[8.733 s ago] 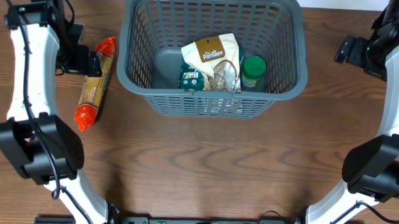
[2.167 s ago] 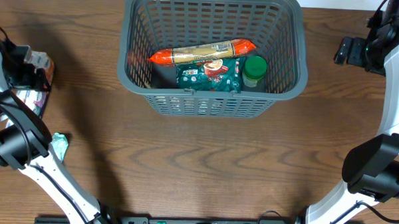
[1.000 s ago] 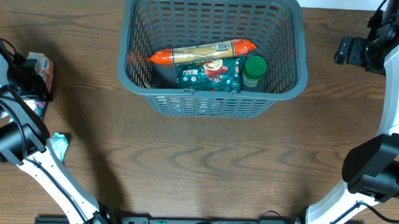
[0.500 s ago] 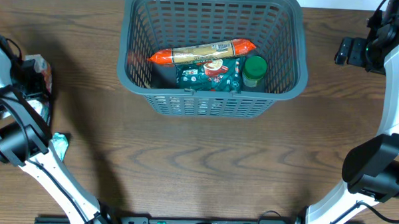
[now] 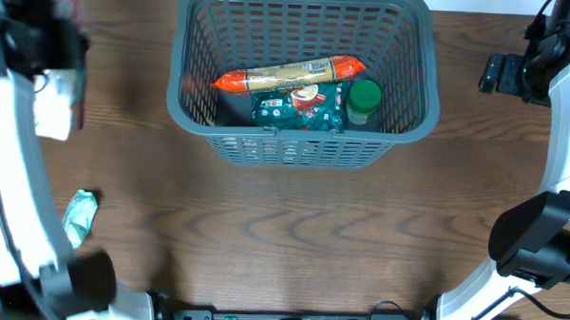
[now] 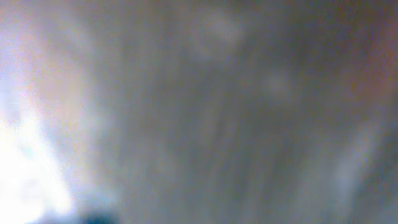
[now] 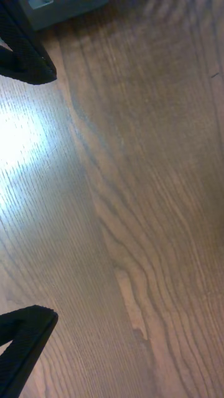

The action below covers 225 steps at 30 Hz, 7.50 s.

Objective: Pack container
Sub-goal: 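Lift the carton pack into the basket front and release it, then lower the left gripper to the mint-green tissue pack and grasp it, then carry the tissue pack into the basket and release it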

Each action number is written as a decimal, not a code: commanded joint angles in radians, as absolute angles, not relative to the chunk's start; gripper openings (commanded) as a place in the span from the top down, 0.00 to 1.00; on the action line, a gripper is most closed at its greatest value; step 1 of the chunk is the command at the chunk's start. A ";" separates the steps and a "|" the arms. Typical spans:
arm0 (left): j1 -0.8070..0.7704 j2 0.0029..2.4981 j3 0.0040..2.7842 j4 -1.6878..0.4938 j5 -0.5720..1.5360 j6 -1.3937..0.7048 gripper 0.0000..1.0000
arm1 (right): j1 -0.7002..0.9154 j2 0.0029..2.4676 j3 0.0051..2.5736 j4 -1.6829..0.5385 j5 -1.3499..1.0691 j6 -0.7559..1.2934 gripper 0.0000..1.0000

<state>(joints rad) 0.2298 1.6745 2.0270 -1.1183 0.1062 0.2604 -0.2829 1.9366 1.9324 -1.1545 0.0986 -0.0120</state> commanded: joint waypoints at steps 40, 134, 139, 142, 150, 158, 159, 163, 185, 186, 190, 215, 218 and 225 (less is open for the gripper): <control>-0.461 2.112 2.033 -0.982 0.200 0.896 0.48 | -0.281 1.942 1.927 -1.223 0.098 -0.032 0.01; 0.678 1.625 0.837 -0.612 -0.012 0.725 0.01 | -0.281 1.942 1.927 -1.200 0.101 0.004 0.01; 0.678 1.641 0.837 -0.607 -0.011 0.725 0.09 | -0.281 1.942 1.927 -1.208 0.101 0.014 0.01; 0.678 1.641 0.837 -0.593 -0.012 0.725 0.22 | -0.281 1.942 1.927 -1.214 0.101 0.015 0.01; 0.678 1.640 0.837 -0.593 -0.009 0.725 0.53 | -0.281 1.942 1.927 -1.217 0.101 0.014 0.01; 0.669 1.638 0.838 -0.592 -0.008 0.667 0.69 | -0.281 1.942 1.927 -1.217 0.102 -0.018 0.01; 0.663 1.637 0.839 -0.593 -0.008 0.660 0.72 | -0.281 1.942 1.927 -1.217 0.101 -0.022 0.01; 0.623 1.614 0.861 -0.593 -0.008 0.619 0.87 | -0.281 1.942 1.927 -1.216 0.101 -0.024 0.01; 0.237 1.478 1.645 -0.940 0.184 0.109 0.95 | -0.291 1.942 1.928 -1.216 0.101 0.058 0.01; 0.201 1.486 1.703 -0.957 0.183 0.131 0.95 | -0.297 1.942 1.928 -1.216 0.100 0.086 0.01; 0.019 1.527 1.909 -0.971 0.134 0.228 0.95 | -0.327 1.942 1.928 -1.216 0.099 0.158 0.01; -0.632 2.104 2.014 -0.638 0.128 0.793 0.94 | -0.490 1.942 1.928 -1.272 -0.057 0.231 0.01; -0.640 2.123 2.012 -0.673 0.155 0.787 0.94 | -0.490 1.942 1.928 -1.273 -0.057 0.231 0.01; -0.639 2.138 2.011 -0.756 0.180 0.727 0.57 | -0.490 1.942 1.928 -1.271 -0.057 0.231 0.01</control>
